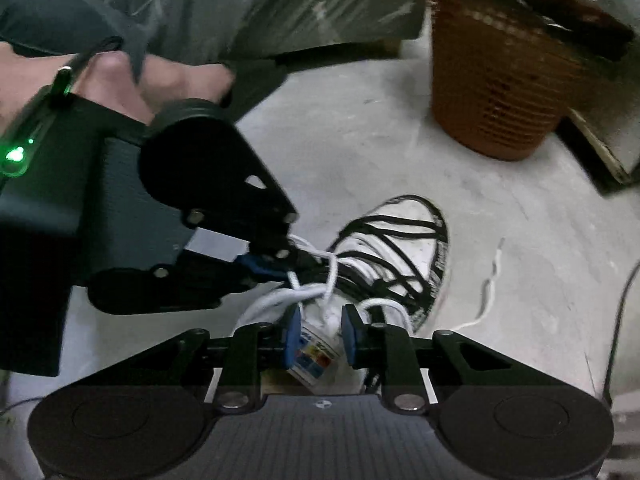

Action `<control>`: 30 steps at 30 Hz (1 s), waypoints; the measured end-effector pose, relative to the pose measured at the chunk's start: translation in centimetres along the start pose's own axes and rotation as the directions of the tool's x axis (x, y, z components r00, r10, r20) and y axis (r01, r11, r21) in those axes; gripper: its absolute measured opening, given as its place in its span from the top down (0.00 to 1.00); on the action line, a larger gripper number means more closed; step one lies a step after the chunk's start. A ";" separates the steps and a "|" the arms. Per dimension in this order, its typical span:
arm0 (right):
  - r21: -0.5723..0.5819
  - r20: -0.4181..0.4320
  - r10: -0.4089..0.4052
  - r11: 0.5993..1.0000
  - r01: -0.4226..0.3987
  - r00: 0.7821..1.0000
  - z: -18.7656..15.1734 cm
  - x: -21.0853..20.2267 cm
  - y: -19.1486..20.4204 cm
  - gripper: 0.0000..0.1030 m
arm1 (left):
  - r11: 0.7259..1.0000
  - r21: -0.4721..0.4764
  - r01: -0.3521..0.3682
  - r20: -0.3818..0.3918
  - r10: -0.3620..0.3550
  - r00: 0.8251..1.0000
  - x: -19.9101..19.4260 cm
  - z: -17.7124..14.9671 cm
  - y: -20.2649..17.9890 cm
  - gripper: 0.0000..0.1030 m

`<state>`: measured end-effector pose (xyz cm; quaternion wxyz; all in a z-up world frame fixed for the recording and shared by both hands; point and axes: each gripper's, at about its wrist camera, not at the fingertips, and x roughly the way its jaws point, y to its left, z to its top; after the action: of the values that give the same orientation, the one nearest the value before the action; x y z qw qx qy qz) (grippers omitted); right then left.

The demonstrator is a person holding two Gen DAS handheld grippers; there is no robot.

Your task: Lace up shoes with both hands

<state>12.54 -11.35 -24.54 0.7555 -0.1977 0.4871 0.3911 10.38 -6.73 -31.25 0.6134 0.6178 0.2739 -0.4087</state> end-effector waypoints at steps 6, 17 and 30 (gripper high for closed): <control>-0.101 -0.047 0.011 0.995 -0.015 0.999 0.9 1.0 1.2 0.80 | 1.000 -0.015 0.008 -0.008 -0.008 1.000 2.3 -2.1 1.9 0.93; -0.112 -0.083 0.021 0.993 -0.030 0.996 1.0 2.8 1.7 0.87 | 1.000 -0.020 0.000 0.001 0.000 1.000 -1.4 -3.6 -3.0 0.93; -0.082 -0.057 -0.026 0.996 0.022 0.998 1.1 3.3 2.5 0.96 | 1.000 0.013 -0.019 0.022 0.018 1.000 -2.7 -2.5 -3.4 0.93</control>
<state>11.96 -7.78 -26.78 0.7370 -0.2455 0.4899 0.3957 6.53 -3.49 -31.04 0.6159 0.6199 0.2587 -0.4116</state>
